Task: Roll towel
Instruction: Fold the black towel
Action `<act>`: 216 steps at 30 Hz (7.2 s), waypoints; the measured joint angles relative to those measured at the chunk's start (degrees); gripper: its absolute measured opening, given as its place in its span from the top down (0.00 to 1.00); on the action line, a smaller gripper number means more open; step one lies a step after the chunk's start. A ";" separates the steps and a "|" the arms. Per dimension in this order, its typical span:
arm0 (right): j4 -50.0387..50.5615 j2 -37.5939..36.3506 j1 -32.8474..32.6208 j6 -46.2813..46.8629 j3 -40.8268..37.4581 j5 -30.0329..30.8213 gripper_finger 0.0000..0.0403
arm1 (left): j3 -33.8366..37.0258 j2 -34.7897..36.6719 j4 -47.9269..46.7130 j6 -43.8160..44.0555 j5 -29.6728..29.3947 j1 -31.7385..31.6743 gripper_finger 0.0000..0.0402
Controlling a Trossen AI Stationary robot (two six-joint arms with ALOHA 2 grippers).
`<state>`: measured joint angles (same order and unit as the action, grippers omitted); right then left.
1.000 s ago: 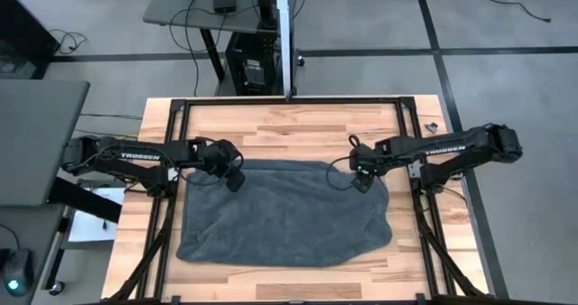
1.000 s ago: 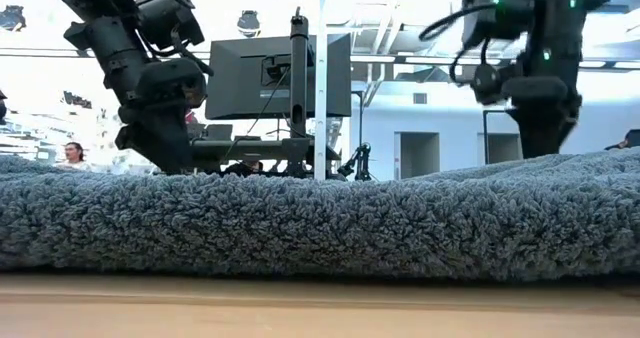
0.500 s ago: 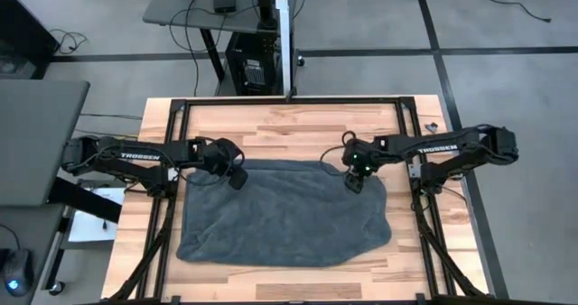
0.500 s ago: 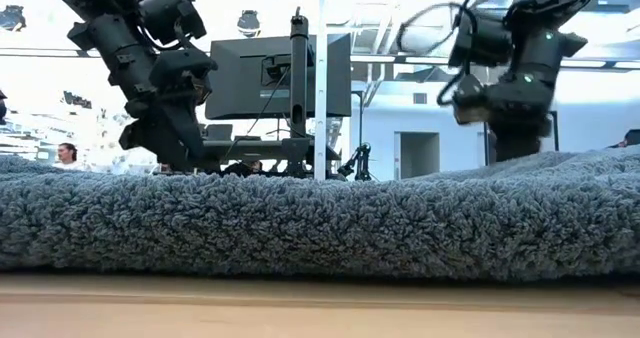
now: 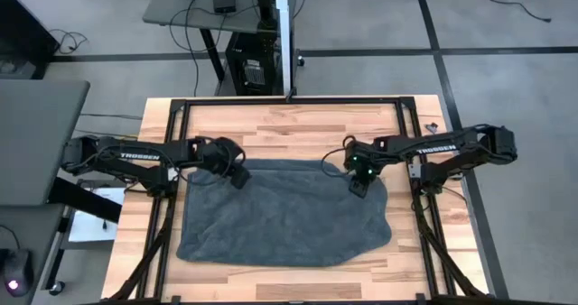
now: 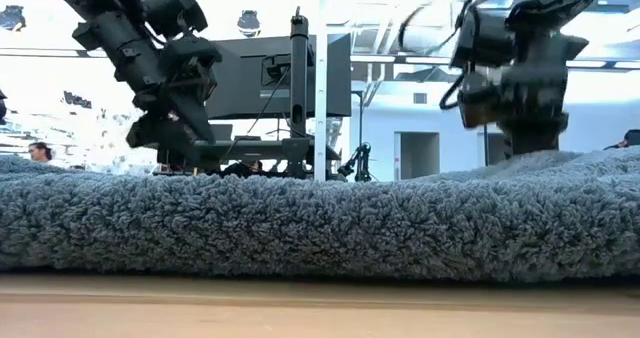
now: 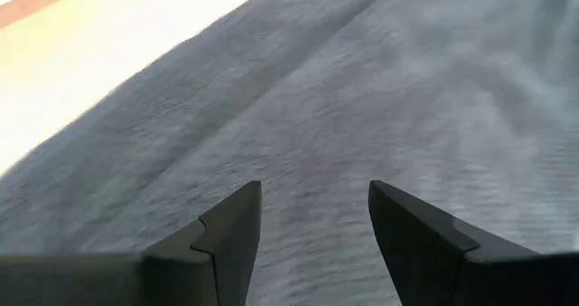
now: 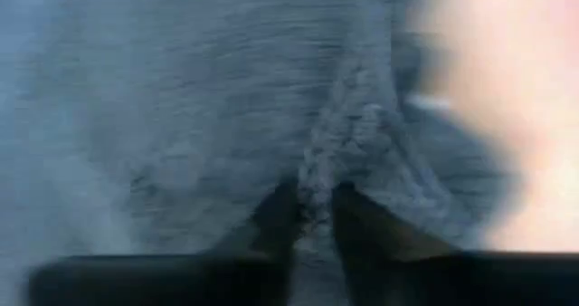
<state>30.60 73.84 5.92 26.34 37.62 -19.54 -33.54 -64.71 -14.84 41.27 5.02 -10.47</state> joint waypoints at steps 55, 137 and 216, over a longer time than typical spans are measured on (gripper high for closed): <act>-7.53 11.97 8.33 -6.65 -0.07 12.50 0.38 | -28.90 -34.77 1.18 -20.21 0.65 2.10 0.53; 24.25 -20.93 24.31 0.82 -0.32 16.22 0.99 | -28.46 -11.89 -26.03 -22.94 -17.26 -0.75 0.53; 1.54 -3.30 -0.13 -4.34 2.28 9.16 0.45 | -30.05 -34.77 -15.85 -34.67 9.75 3.38 0.53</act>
<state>32.13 70.54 5.78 22.00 39.90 -10.37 -63.59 -99.48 -30.69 6.60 14.77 -7.09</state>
